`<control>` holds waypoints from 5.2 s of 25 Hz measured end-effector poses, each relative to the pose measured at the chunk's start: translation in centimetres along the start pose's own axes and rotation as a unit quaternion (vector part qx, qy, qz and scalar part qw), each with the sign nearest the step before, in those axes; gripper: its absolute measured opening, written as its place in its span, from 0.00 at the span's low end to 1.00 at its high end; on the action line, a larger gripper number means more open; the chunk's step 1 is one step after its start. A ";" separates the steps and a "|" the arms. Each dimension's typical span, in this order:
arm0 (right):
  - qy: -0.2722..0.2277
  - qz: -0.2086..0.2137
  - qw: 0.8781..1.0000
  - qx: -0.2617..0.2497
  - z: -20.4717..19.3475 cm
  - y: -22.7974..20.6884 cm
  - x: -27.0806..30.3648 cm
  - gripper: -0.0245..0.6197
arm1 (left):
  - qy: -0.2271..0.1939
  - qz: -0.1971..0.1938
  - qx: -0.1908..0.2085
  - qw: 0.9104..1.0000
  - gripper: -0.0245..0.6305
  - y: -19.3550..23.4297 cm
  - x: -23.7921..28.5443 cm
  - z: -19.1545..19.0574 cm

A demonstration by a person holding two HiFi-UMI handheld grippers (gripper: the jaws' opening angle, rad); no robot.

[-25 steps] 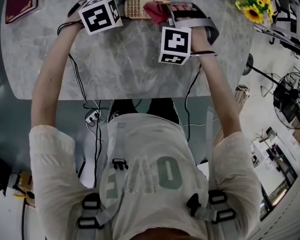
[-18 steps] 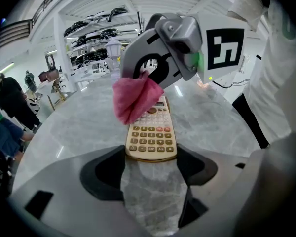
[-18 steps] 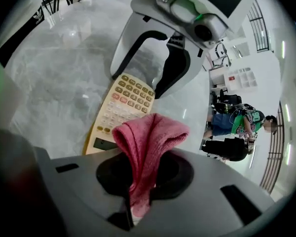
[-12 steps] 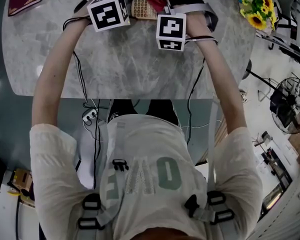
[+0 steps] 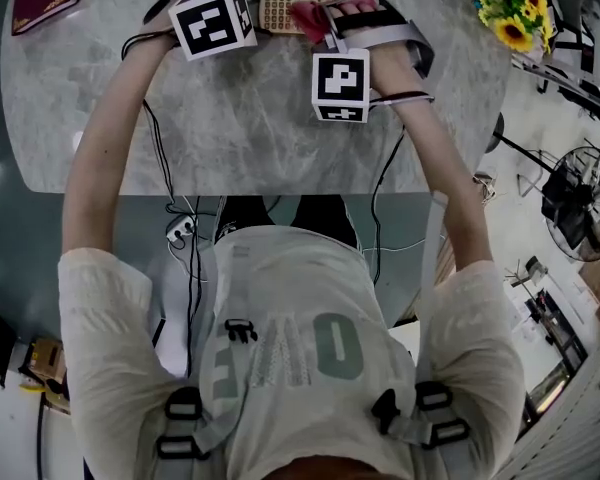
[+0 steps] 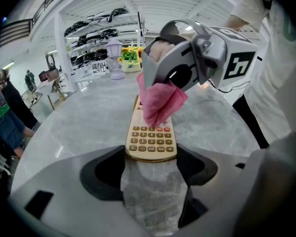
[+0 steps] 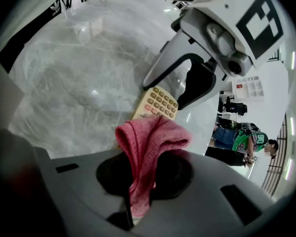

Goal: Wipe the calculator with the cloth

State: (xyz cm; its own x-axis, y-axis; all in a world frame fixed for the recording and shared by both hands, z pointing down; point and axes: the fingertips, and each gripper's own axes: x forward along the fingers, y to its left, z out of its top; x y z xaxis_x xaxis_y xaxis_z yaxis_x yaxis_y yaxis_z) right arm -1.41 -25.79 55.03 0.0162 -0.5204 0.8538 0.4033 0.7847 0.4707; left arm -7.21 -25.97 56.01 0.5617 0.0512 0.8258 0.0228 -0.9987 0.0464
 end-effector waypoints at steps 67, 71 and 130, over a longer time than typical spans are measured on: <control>-0.018 -0.028 0.998 -0.055 5.3 -0.2 -1.2 0.12 | -0.022 -0.005 0.000 1.000 0.55 -0.1 0.0 0.0; -0.024 -0.029 0.998 -0.046 5.4 -0.4 -1.1 0.12 | -0.009 -0.004 0.003 1.000 0.55 0.0 -0.1 -0.1; -0.274 -0.279 0.660 0.641 -6.6 2.2 -32.0 0.12 | -0.436 0.483 -0.141 0.746 0.07 -16.1 -29.6 20.7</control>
State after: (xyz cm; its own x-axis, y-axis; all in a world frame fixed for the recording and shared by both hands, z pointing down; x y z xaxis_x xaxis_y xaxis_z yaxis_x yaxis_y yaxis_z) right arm 4.99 -9.68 27.26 -0.2822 -0.9248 0.2553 -0.9056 0.3446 0.2473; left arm -7.10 -11.55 19.25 0.5303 -0.8387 -0.1239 -0.8472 -0.5188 -0.1146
